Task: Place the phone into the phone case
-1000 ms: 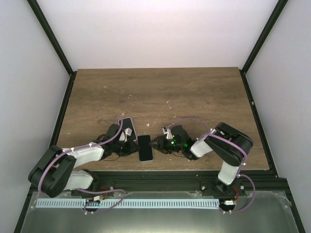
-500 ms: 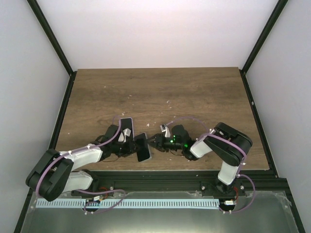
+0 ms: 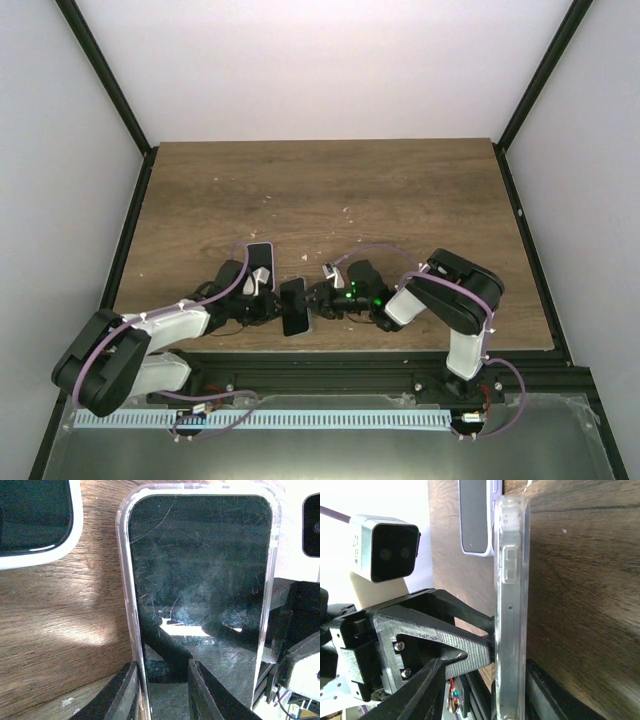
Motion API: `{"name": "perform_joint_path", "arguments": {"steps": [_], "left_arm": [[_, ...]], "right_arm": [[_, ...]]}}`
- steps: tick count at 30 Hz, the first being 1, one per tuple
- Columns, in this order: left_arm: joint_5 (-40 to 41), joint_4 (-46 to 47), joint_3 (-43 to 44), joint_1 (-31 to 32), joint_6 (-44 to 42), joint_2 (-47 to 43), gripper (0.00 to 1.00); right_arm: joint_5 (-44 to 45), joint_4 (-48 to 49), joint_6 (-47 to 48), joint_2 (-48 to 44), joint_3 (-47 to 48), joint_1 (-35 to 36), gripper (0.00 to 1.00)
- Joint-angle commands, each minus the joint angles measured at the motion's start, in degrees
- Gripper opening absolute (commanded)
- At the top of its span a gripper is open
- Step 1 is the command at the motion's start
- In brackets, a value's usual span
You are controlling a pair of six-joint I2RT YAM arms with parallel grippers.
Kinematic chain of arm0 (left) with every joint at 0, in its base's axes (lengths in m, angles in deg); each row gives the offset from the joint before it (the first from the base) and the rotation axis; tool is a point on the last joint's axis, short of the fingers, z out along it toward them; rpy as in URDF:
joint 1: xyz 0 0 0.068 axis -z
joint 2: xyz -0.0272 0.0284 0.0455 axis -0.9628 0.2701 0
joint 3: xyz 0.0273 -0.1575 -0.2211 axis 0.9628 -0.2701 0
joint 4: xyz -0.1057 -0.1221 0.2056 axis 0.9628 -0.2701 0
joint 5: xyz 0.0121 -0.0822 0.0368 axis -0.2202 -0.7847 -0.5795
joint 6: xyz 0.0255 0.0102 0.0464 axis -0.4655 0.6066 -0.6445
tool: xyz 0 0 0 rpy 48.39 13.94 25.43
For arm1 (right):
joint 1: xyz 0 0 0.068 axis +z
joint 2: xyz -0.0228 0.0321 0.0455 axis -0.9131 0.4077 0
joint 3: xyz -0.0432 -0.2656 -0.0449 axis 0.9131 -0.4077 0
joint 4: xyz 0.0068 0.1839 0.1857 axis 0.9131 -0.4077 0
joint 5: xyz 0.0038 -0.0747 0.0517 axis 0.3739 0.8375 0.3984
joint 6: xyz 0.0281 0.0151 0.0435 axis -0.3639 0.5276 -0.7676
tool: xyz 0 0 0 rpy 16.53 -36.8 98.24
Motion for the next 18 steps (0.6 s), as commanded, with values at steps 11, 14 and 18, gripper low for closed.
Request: {"name": "perform_joint_path", "arguments": {"steps": [11,14,18], "left_arm": [[-1.33,-0.99,-0.08,-0.05,-1.21,-1.40,0.34],[-1.58,-3.33,0.94,-0.25,-0.90,-4.75,0.42],[-3.34,-7.49,3.39,-2.08,-1.05,-11.10,0.56]], "right_arm": [[0.18,-4.26,2.82,-4.14,1.16,2.35,0.14],[-0.08,-4.57,3.67,-6.28,0.60,2.15,0.07],[-1.46,-5.64,5.95,-11.48,-1.02,0.85,0.02]]}}
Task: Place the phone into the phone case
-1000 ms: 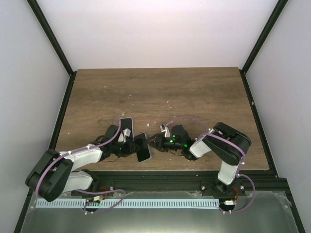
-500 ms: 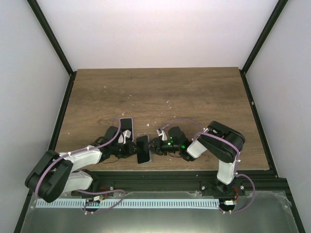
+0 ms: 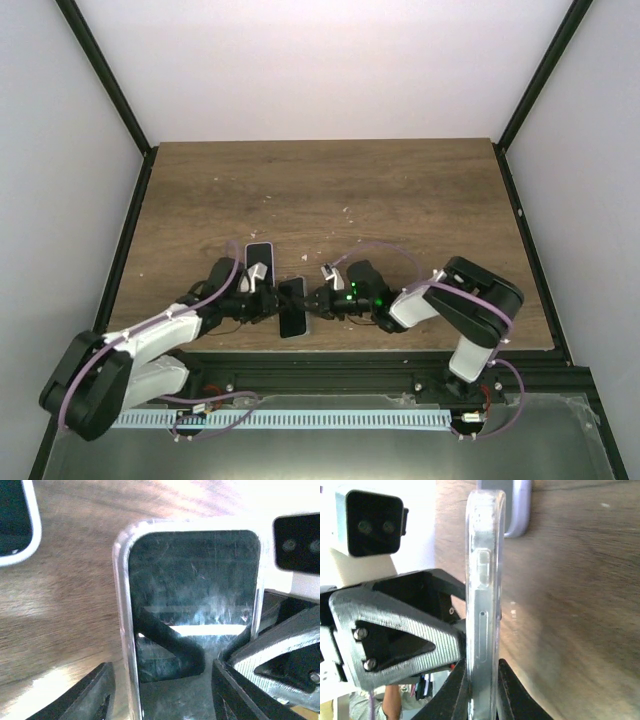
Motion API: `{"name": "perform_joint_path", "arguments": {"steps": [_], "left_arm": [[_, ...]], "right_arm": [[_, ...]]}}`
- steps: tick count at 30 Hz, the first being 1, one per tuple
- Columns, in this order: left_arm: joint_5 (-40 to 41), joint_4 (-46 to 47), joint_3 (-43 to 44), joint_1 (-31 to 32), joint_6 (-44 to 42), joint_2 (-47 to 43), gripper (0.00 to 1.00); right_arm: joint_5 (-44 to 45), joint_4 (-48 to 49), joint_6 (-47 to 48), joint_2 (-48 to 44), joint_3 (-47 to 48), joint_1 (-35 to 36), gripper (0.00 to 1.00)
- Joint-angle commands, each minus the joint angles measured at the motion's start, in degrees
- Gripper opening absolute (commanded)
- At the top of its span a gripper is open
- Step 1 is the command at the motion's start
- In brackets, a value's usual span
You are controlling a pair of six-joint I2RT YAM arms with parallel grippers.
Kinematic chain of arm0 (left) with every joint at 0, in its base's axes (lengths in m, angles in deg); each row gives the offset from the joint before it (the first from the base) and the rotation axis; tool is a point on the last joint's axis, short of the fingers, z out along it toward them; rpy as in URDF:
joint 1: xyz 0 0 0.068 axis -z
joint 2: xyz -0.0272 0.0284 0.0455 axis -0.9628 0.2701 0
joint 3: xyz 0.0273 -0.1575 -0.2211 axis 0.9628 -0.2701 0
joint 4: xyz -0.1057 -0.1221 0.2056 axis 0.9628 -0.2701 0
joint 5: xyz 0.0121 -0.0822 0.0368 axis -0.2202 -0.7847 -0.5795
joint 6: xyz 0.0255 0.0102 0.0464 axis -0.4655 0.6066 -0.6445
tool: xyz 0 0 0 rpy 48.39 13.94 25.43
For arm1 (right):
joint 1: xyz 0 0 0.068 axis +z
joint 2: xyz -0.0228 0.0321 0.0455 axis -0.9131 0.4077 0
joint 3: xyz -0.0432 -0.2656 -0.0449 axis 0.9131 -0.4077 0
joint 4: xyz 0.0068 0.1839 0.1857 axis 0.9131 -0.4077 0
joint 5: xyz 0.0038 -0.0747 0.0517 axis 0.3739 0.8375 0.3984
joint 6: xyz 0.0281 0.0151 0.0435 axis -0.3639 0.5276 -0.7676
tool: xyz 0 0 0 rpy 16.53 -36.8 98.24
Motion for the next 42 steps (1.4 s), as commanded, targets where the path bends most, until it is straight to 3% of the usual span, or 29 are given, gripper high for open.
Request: {"name": "perform_joint_path", "arguments": {"steps": [1,5,10,14,19,26,31,35,42], "left_arm": [[-2.41,-4.88,3.66,-2.32,-1.14,-7.23,0.60],[-4.72,-9.68,7.11,-4.35,-4.15,-15.47,0.69],[-7.40,-19.35,13.50,-4.76,-11.24,-21.26,0.73],[-14.30,-16.48,12.99,-4.82,-9.75,-24.06,0.73],[-22.39,-8.42,11.00,-4.77,-4.61,-26.30,0.70],[-28.18,-1.38,9.43,-4.79,-0.60,-24.55,0.68],[-27.77,5.64,6.03,-4.34,4.15,-23.68,0.58],[-26.74,5.81,5.69,-4.03,4.53,-23.52,0.50],[-25.50,6.93,5.48,-3.81,5.77,-21.99,0.22]], "right_arm": [[-3.64,1.49,3.60,-7.31,-1.06,-1.15,0.02],[-9.16,-3.17,10.14,-13.94,-2.12,-3.11,0.02],[-13.54,-21.38,22.43,-24.34,0.54,-3.63,0.02],[-14.67,-27.08,25.69,-32.84,0.56,-3.61,0.02],[-18.25,-24.99,24.01,-38.95,-0.60,-3.62,0.03],[-23.64,-16.38,18.53,-39.17,-1.17,-3.63,0.05],[-24.12,-10.24,14.01,-37.04,-0.83,-3.62,0.06],[-23.48,-7.67,11.33,-34.84,-0.22,-3.61,0.06],[-22.47,-5.30,8.99,-31.73,0.59,-3.63,0.09]]}}
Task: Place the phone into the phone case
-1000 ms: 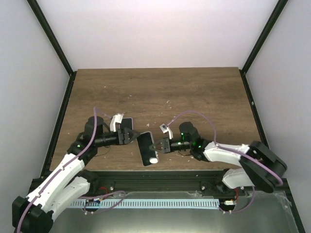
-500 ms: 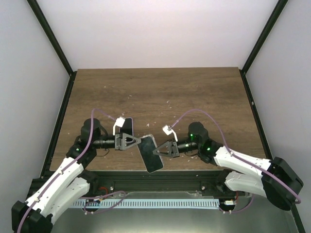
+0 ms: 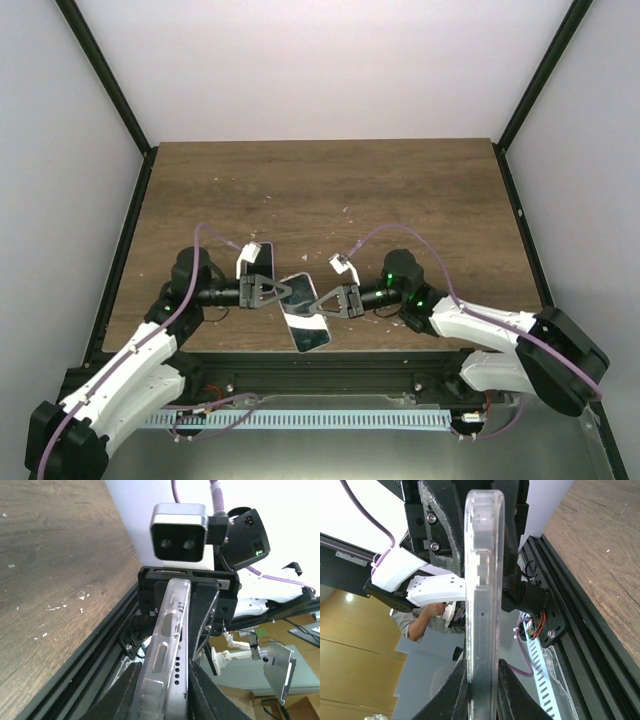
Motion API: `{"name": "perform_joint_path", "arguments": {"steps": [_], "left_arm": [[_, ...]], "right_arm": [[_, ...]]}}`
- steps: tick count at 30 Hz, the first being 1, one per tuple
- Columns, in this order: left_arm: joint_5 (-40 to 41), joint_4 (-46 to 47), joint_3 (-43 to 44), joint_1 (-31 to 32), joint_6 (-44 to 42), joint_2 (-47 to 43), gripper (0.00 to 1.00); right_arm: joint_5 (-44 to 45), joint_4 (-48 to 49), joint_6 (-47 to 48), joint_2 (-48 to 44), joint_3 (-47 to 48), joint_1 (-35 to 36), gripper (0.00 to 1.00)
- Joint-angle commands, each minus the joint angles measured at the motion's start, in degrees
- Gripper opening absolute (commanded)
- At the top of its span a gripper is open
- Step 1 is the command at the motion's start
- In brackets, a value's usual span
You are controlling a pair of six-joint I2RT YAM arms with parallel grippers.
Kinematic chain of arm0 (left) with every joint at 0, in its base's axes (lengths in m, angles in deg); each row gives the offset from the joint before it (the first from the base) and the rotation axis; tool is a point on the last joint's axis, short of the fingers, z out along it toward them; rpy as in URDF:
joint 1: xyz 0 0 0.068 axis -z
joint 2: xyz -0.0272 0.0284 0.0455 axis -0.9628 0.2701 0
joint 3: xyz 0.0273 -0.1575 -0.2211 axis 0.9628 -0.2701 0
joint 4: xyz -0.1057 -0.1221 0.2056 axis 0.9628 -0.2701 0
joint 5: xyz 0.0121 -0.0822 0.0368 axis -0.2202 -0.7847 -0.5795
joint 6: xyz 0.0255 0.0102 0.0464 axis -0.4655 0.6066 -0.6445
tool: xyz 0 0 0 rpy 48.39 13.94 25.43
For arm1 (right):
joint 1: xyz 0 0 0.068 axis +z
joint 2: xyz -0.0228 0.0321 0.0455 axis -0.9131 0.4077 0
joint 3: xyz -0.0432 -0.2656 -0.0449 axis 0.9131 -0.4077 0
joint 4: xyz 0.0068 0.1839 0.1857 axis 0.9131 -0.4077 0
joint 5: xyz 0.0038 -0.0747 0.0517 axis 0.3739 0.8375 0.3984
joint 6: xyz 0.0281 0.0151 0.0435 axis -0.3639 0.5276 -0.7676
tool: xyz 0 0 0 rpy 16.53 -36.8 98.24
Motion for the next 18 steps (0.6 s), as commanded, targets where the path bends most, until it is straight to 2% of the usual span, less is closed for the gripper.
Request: {"name": "perform_joint_path", "arguments": {"steps": [1,3,7,10,12,14,18], "left_arm": [[0.79,2.71,-0.60,0.18,1.24,0.90,0.20],[1.14,3.02,-0.46,0.15,1.88,1.43,0.14],[0.09,5.38,0.14,0.19,3.75,3.22,0.10],[-1.66,6.26,1.00,0.19,4.47,4.85,0.09],[-2.17,5.82,1.77,0.19,4.30,5.42,0.11],[-2.17,5.05,2.50,0.19,4.21,5.39,0.22],[-1.85,6.01,2.96,0.19,6.07,3.37,0.45]], "right_arm": [[0.13,5.71,-1.96,0.37,2.54,-0.10,0.10],[0.43,5.79,-2.14,0.48,2.36,-0.09,0.14],[0.75,5.83,-2.59,1.47,1.97,-0.09,0.24],[0.47,7.48,-3.84,2.67,1.84,-0.09,0.25],[0.02,10.18,-5.40,3.51,1.65,-0.10,0.22],[-0.29,13.04,-7.20,4.14,1.24,-0.09,0.13],[2.66,16.80,-10.43,2.57,-0.26,-0.09,0.10]]}}
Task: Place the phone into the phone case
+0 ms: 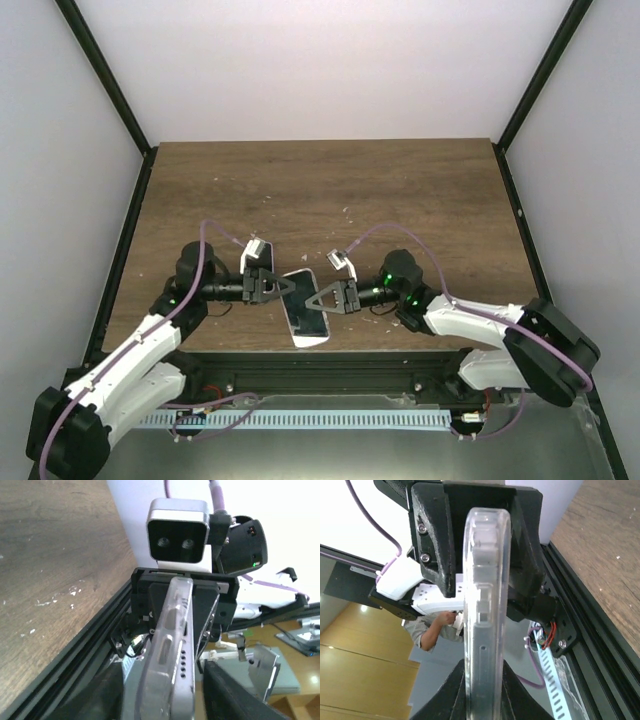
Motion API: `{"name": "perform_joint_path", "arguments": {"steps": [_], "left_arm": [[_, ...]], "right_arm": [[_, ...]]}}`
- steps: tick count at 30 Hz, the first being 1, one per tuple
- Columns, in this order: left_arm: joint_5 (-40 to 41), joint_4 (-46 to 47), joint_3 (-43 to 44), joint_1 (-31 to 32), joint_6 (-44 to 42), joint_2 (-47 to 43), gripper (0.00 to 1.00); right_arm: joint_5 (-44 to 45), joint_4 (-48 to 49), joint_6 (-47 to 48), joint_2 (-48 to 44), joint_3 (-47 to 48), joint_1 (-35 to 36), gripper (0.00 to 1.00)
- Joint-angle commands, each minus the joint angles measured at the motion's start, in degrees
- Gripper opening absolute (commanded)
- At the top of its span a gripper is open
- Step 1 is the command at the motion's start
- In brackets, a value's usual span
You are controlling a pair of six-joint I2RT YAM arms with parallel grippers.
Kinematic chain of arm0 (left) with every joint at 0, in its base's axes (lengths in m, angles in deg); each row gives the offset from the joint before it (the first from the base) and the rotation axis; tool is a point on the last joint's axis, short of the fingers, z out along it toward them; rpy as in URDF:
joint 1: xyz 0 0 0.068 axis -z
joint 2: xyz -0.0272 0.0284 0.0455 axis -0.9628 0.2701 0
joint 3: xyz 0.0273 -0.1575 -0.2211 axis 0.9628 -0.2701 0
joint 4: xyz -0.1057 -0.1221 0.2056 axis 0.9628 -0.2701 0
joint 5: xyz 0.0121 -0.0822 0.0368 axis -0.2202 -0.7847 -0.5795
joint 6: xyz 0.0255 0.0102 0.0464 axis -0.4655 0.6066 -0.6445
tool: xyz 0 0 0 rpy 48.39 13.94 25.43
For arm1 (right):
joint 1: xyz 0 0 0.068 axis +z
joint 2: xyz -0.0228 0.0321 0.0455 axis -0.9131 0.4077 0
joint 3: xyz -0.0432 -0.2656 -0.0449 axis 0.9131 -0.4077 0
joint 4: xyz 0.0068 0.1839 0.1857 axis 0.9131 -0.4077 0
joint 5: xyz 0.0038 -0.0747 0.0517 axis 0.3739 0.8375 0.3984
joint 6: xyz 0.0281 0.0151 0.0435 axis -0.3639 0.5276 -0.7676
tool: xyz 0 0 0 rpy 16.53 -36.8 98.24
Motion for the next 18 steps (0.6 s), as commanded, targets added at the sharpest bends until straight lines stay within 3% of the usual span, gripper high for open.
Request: {"name": "perform_joint_path", "arguments": {"steps": [1,4,10,18], "left_arm": [[-0.17,3.58,1.62,0.13,2.76,-2.55,0.51],[-0.23,10.65,-0.36,0.19,7.94,-3.82,0.59],[0.50,25.03,-3.22,0.39,15.60,-4.04,0.56],[1.58,28.65,-3.13,0.87,16.79,-1.45,0.24]], "right_arm": [[3.19,10.05,-4.67,-2.34,-0.65,0.21,0.10],[5.07,14.97,-8.55,-4.33,-2.25,0.21,0.09],[5.86,19.14,-12.38,-6.15,-2.78,0.21,0.10],[5.61,21.15,-15.05,-4.69,-1.97,0.21,0.11]]}}
